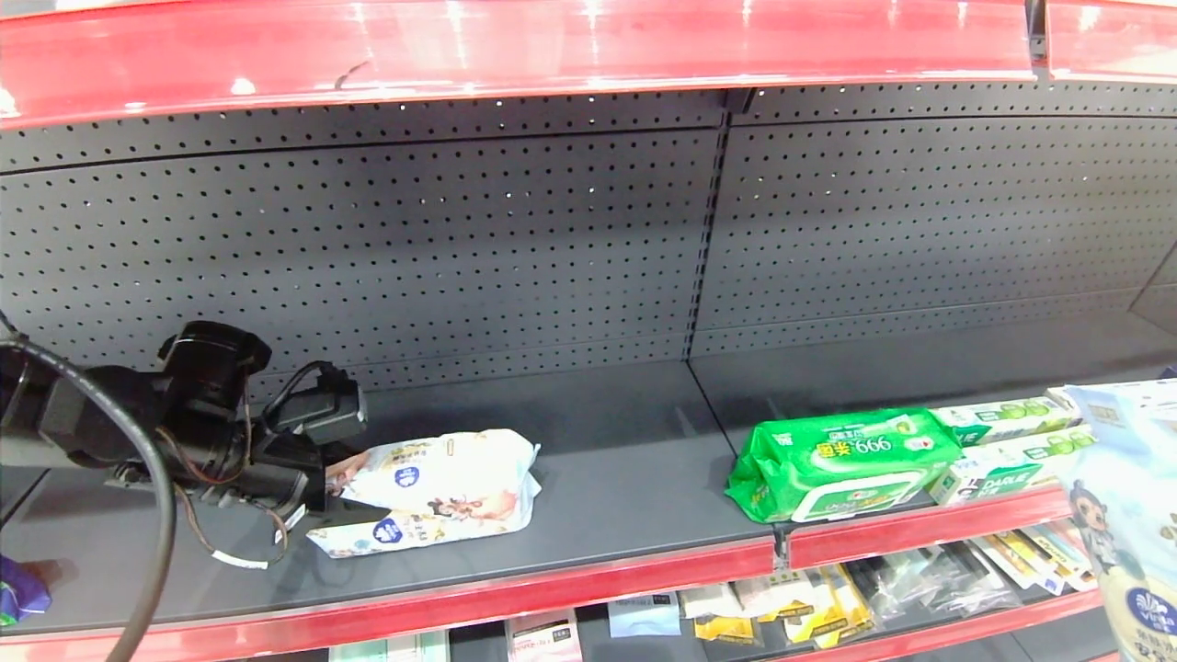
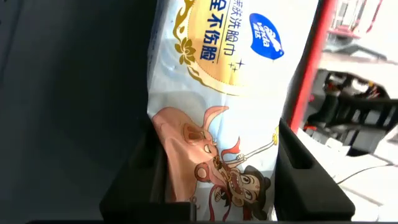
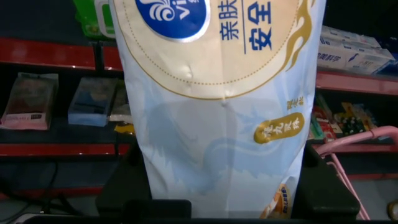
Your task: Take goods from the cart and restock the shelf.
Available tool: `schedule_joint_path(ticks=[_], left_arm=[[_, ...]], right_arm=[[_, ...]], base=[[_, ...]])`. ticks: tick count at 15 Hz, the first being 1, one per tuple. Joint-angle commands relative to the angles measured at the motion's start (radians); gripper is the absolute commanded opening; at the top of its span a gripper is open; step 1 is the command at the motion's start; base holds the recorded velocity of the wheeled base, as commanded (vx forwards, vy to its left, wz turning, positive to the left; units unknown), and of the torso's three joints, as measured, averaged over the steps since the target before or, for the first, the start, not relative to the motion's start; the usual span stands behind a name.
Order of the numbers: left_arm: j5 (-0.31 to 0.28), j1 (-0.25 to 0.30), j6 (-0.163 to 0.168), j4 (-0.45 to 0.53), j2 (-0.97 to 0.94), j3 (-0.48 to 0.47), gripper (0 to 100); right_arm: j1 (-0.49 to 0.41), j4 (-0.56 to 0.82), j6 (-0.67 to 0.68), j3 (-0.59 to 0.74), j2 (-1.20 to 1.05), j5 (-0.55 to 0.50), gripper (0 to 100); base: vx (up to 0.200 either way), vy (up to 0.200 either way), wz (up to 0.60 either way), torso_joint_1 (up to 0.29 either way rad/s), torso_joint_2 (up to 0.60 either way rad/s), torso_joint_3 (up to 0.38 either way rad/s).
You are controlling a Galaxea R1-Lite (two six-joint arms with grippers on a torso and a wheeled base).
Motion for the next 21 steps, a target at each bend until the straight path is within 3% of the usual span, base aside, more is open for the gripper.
schedule_joint_path(ticks=[1, 4, 6, 10, 21], left_arm=[[-0.007, 0.014, 0.035, -0.001, -0.029, 0.039, 0], [-0.012, 0.013, 0.063, -0.001, -0.047, 0.062, 0], [-0.022, 0.013, 0.101, -0.001, -0.055, 0.077, 0], [-0.03, 0.014, 0.126, -0.001, -0.075, 0.112, 0], [-0.058, 0.036, 0.13, -0.002, -0.073, 0.163, 0]], right_arm=[[0.0, 0.0, -0.001, 0.0, 0.002, 0.0, 0], [0.0, 0.0, -0.001, -0.002, 0.002, -0.002, 0], [0.0, 0.0, -0.001, 0.0, 0.002, -0.002, 0], [0.0, 0.0, -0.001, -0.002, 0.002, -0.002, 0], [0.0, -0.002, -0.001, -0.009, 0.002, -0.002, 0]], base=[[0.0, 0.0, 0.0, 0.0, 0.0, 0.0], [0.0, 0.0, 0.0, 0.0, 0.0, 0.0], [0.0, 0.0, 0.0, 0.0, 0.0, 0.0], [0.0, 0.0, 0.0, 0.0, 0.0, 0.0], [0.0, 0.0, 0.0, 0.0, 0.0, 0.0]])
